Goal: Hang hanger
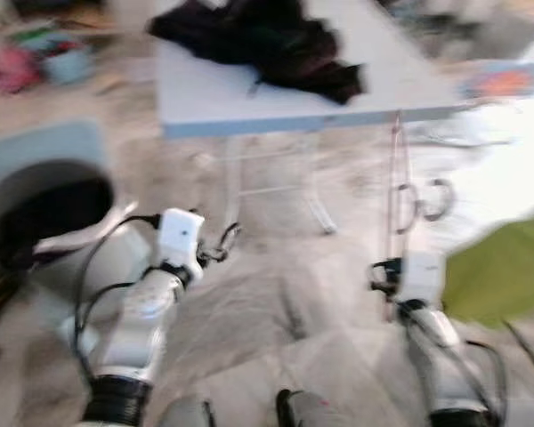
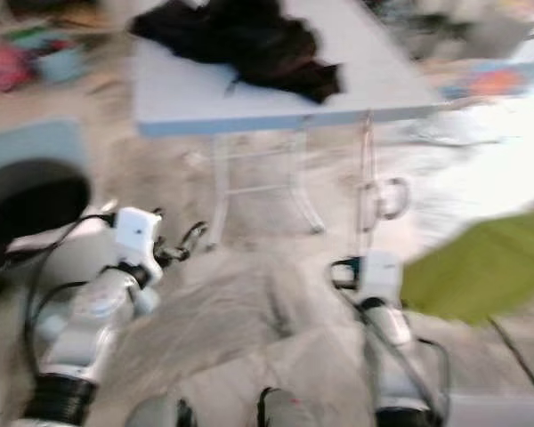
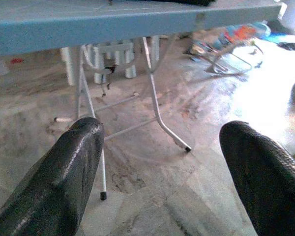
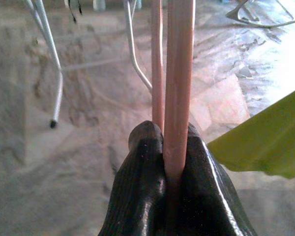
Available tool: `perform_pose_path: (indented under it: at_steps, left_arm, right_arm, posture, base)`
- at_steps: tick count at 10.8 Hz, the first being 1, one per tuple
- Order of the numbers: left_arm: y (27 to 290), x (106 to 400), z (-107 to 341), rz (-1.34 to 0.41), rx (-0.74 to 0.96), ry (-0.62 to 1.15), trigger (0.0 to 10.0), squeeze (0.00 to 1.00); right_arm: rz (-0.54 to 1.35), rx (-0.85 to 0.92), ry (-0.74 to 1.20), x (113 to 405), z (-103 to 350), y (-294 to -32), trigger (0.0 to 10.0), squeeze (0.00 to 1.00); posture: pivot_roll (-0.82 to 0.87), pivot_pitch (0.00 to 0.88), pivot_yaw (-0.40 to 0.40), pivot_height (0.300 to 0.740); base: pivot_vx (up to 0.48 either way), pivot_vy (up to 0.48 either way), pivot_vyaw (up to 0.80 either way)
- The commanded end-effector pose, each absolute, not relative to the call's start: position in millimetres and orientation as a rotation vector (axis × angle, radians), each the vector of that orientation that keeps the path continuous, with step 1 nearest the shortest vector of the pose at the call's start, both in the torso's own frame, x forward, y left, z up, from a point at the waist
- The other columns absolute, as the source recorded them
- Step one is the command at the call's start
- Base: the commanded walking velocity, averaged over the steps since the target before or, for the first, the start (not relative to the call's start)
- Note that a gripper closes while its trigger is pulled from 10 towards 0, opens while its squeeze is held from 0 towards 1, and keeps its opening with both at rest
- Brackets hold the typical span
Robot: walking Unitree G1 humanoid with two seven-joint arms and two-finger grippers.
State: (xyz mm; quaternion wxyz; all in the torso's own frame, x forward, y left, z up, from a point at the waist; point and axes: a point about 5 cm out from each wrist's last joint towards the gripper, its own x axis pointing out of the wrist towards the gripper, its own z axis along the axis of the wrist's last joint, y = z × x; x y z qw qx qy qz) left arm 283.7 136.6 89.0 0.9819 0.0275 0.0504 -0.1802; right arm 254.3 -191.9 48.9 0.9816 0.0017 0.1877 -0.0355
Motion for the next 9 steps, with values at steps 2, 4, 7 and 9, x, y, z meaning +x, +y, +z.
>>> perform_pose_path:
  at_steps: [2,4,7,9]
  left_arm:
    - [131.8,283.7,93.1,-0.386,0.051,0.092,10.0,0.0]
    - [131.5,286.5,94.5,-0.394,0.061,0.088,10.0,0.0]
    - [129.2,286.7,94.7,-0.408,0.067,0.089,10.0,0.0]
    - [129.3,288.0,94.7,-0.411,0.072,0.088,10.0,0.0]
  right_arm:
    - [-0.11,-0.024,0.381,252.7,50.8,-201.0,10.0,0.0]
    - [-0.126,-0.031,0.378,253.5,52.2,-202.0,10.0,0.0]
    - [-0.193,0.008,0.37,254.2,53.8,-208.4,10.0,0.0]
    - [-0.26,0.038,0.383,253.7,50.5,-215.5,10.0,0.0]
  posture:
    - [-0.07,0.084,-0.051,0.74]
    - [-0.07,0.077,-0.047,0.74]
    - [-0.07,0.073,-0.046,0.74]
    - [-0.07,0.068,-0.045,0.74]
  base:
    - [0.0,0.36,-0.8]
    - [0.0,0.36,-0.8]
    - [0.0,0.363,-0.8]
    - [0.0,0.321,-0.8]
